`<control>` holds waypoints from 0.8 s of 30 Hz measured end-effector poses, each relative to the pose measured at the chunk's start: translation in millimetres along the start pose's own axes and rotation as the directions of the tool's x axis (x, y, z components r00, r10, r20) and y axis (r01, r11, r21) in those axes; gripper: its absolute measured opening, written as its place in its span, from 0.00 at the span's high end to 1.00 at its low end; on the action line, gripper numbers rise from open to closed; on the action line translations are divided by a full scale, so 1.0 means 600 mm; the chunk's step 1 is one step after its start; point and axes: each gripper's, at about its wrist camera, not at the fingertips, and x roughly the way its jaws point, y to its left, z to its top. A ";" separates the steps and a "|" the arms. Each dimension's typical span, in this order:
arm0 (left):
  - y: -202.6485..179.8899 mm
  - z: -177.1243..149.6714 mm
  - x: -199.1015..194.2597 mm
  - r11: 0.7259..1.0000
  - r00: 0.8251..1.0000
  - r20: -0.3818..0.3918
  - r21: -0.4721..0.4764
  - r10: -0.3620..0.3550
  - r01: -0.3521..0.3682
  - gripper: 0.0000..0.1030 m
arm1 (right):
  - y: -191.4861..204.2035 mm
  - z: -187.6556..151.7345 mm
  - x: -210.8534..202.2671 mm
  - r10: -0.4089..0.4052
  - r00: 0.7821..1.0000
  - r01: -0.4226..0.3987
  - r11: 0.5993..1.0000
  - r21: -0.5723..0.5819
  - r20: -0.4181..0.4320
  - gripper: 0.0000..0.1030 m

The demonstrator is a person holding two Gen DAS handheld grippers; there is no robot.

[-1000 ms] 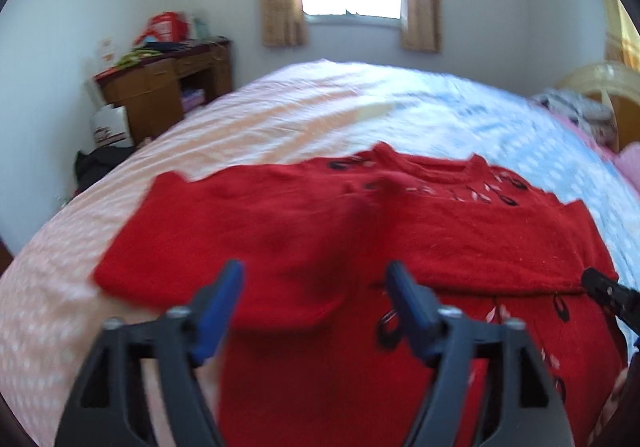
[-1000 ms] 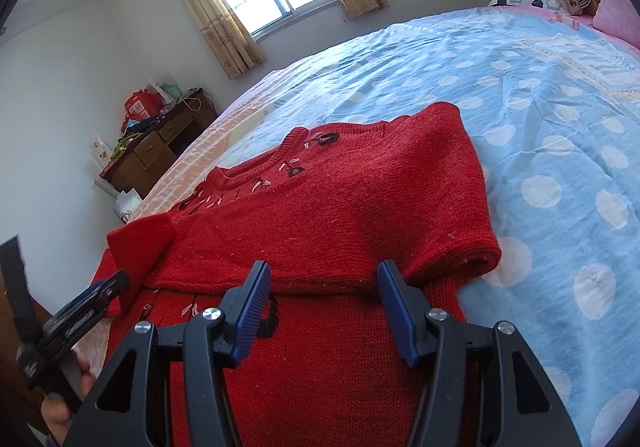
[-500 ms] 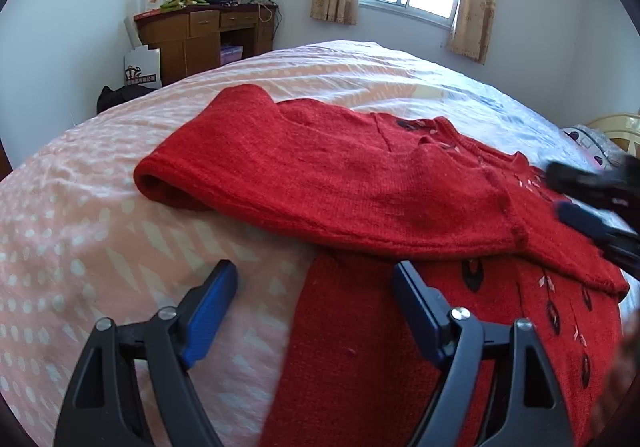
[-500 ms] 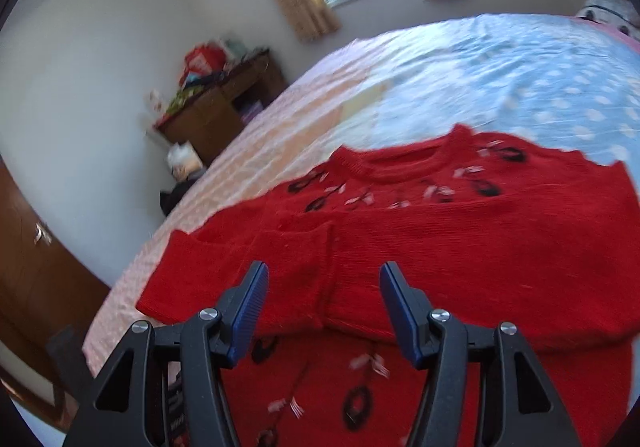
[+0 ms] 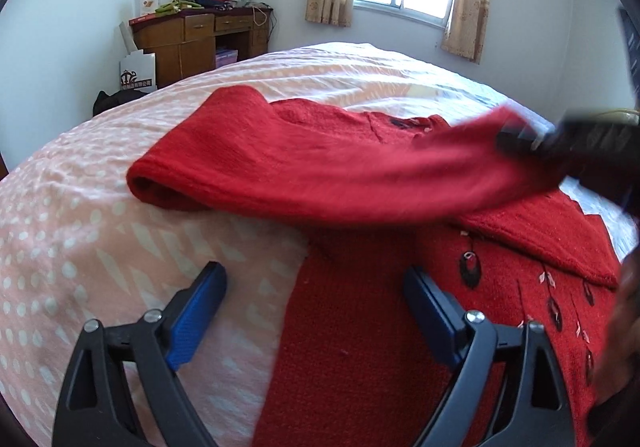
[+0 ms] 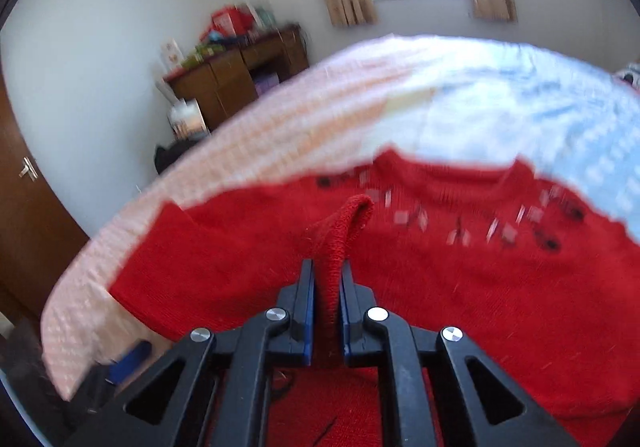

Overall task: Fold small clothes
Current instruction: 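Grasp the sweater side edge with the right gripper and lift it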

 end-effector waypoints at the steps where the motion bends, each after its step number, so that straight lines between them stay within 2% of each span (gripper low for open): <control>1: -0.001 0.000 0.000 1.000 1.000 0.000 0.002 0.004 -0.004 0.10 | -0.001 0.012 -0.018 0.004 1.000 -0.004 1.000 -0.001 0.026 0.91; 5: -0.001 -0.001 0.000 1.000 1.000 -0.001 0.001 0.004 -0.004 0.10 | -0.016 0.050 -0.077 -0.030 0.994 0.033 0.999 -0.026 0.106 0.91; 7: 0.000 -0.001 -0.001 1.000 1.000 0.000 -0.001 0.002 -0.002 0.10 | -0.037 0.063 -0.105 -0.072 0.987 0.077 0.997 -0.027 0.142 0.91; 12: 0.001 -0.002 -0.002 1.000 1.000 -0.001 0.000 0.004 -0.004 0.10 | -0.117 0.062 -0.165 -0.170 0.968 0.168 0.985 0.026 0.183 0.91; 16: 0.002 -0.002 -0.003 1.000 1.000 -0.001 0.000 0.005 -0.005 0.10 | -0.191 0.031 -0.179 -0.252 0.958 0.243 0.967 0.079 0.138 0.91; 24: -0.001 -0.002 -0.003 1.000 1.000 -0.004 0.009 0.017 -0.017 0.09 | -0.275 -0.055 -0.159 -0.326 0.945 0.318 0.934 0.161 0.022 0.91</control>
